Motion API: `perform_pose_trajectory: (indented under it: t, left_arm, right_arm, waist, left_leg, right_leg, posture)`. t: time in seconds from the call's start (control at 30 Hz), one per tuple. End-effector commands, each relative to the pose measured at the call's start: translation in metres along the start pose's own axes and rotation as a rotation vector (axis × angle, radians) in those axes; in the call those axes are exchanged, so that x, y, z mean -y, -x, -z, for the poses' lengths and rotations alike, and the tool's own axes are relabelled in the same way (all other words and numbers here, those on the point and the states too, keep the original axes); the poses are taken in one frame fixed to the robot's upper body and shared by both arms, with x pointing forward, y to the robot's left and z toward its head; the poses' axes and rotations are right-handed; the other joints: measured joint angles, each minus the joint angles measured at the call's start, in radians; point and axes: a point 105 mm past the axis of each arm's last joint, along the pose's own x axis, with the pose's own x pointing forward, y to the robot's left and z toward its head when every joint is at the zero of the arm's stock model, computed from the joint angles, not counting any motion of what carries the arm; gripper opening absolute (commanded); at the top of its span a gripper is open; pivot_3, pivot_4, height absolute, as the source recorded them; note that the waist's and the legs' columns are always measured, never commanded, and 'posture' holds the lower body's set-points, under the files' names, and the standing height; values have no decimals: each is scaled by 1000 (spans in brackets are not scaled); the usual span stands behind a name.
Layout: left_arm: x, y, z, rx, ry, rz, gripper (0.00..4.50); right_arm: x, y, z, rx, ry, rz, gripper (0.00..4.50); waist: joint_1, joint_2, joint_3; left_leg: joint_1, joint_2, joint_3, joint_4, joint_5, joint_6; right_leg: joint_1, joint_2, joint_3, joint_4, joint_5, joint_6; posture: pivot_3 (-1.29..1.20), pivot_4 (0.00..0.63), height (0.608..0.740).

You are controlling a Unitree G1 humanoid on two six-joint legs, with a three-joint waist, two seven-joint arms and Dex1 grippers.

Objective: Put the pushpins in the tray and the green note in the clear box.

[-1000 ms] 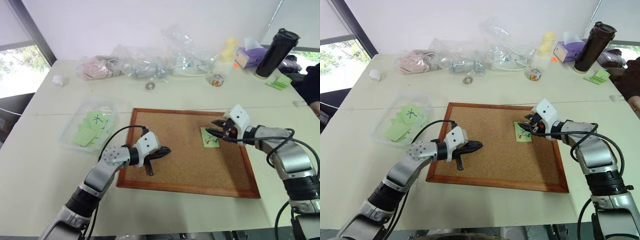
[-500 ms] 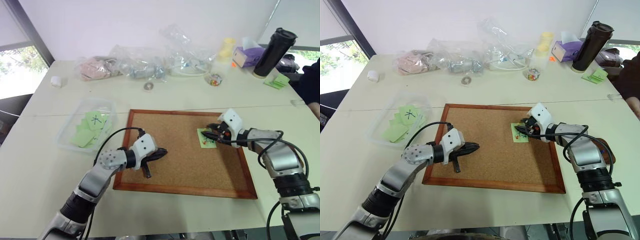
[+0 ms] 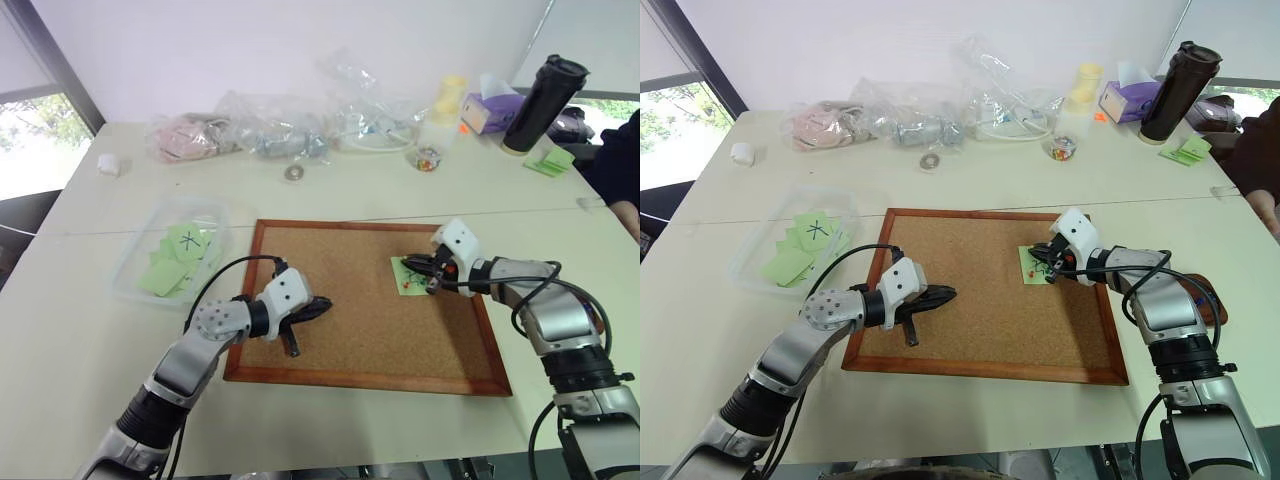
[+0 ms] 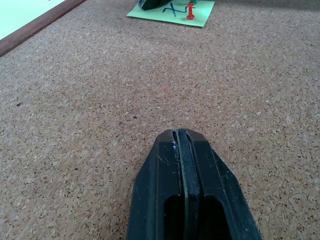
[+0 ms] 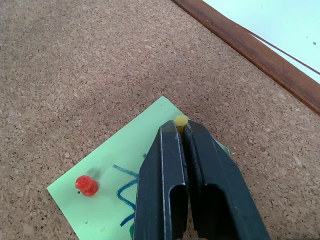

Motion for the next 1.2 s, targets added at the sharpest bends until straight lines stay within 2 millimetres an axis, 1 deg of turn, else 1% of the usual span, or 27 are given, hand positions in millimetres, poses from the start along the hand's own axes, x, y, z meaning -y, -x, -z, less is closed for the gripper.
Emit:
perform_pose_trajectory:
  t: [0.03, 0.1, 0.2, 0.23, 0.33, 0.4, 0.47, 0.53, 0.63, 0.7, 0.8, 0.87, 0.97, 1.07, 1.2]
  left_arm:
    - [0, 5, 18, -73, 25, -5, 0]
    - [2, 4, 19, -72, 29, 2, 0]
    - [5, 3, 20, -76, 35, 17, 0]
    - [5, 2, 20, -76, 38, 19, 0]
    - [6, 1, 20, -74, 40, 21, 0]
    - [7, -1, 20, -71, 42, 24, 0]
    - [9, -4, 19, -63, 44, 32, 0]
    - [9, -7, 18, -57, 45, 37, 0]
    - [10, -9, 18, -52, 46, 41, 0]
    - [11, -12, 18, -45, 49, 44, 0]
    - [13, -14, 17, -38, 53, 54, 0]
    - [14, -15, 18, -38, 55, 59, 0]
    - [16, -16, 18, -36, 56, 63, 0]
    - [18, -16, 20, -38, 57, 68, 0]
    - [19, -16, 21, -39, 60, 68, 0]
  right_arm:
    - [5, 10, -33, 105, 42, 30, 20]
    - [6, 16, -42, 133, 34, 45, 20]
    - [12, 38, -65, 205, 24, 86, 20]
    - [14, 45, -70, 224, 15, 102, 20]
    - [17, 57, -76, 248, -12, 131, 20]
    - [23, 71, -78, 264, -43, 179, 20]
    - [36, 99, -67, 263, -111, 291, 20]
    - [45, 121, -48, 234, -163, 387, 20]
    - [53, 144, -23, 200, -236, 485, 20]
    - [57, 166, 10, 148, -317, 571, 20]
    - [55, 186, 38, 106, -386, 638, 20]
    - [53, 192, 46, 102, -415, 656, 20]
    - [54, 198, 52, 102, -434, 679, 20]
    - [56, 203, 65, 92, -474, 727, 20]
    - [51, 200, 78, 64, -502, 716, 20]
  waist:
    - [0, 0, 0]
    - [0, 0, 0]
    - [1, 1, 0]
    - [2, 1, 0]
    - [2, 0, 0]
    - [3, 0, 0]
    - [12, 1, 0]
    - [23, 1, 0]
    - [24, 1, -1]
    - [26, 4, -3]
    - [27, 5, -4]
    - [24, 8, -6]
    - [24, 12, -8]
    - [27, 15, -10]
    - [26, 16, -11]
  left_leg:
    - [0, 0, 0, 0, 0, 0]
    - [0, 0, 0, 0, 0, 0]
    - [-1, 0, 0, 0, 0, 0]
    - [-1, 0, 0, 0, 0, 0]
    - [0, 0, 0, 0, 0, 0]
    - [0, 0, 0, 0, 0, 0]
    - [0, 0, 0, 0, 0, 0]
    - [-1, 0, 0, 0, 0, 0]
    - [0, -1, 0, 0, 0, 0]
    - [0, -1, 0, 0, 0, 0]
    - [1, -1, 1, 0, 0, 0]
    - [2, -1, 1, 0, 0, 0]
    - [2, -1, 2, 0, 0, 1]
    - [3, -1, 2, 0, 0, 1]
    - [2, -1, 1, 0, -1, 1]
  right_leg:
    - [0, 0, 0, 0, 0, 0]
    - [0, 0, 0, 0, 0, 0]
    - [-1, 0, 0, 0, 0, 0]
    - [-1, 0, 0, 0, 0, 0]
    - [0, 0, 0, 0, 0, 0]
    - [0, 0, 0, 0, 0, 0]
    - [0, 0, 0, 0, 0, 0]
    - [0, -1, 1, -1, 0, 0]
    - [1, -1, 1, -1, 0, 0]
    - [1, -1, 1, -1, 0, 0]
    - [3, -1, 1, -1, 0, 0]
    - [3, -1, 2, -1, 0, 0]
    - [4, -1, 2, -1, 0, 0]
    - [4, -1, 2, -1, 0, 0]
    - [4, -1, 2, -1, 0, 0]
  posture:
    - [0, 150, 740]
    - [0, 150, 740]
    - [0, 150, 740]
    - [0, 150, 740]
    - [0, 150, 740]
    - [0, 150, 740]
    - [0, 150, 740]
    - [0, 150, 740]
    - [0, 150, 740]
    - [0, 150, 740]
    - [0, 150, 740]
    - [0, 150, 740]
    - [0, 150, 740]
    - [0, 150, 740]
    - [0, 150, 740]
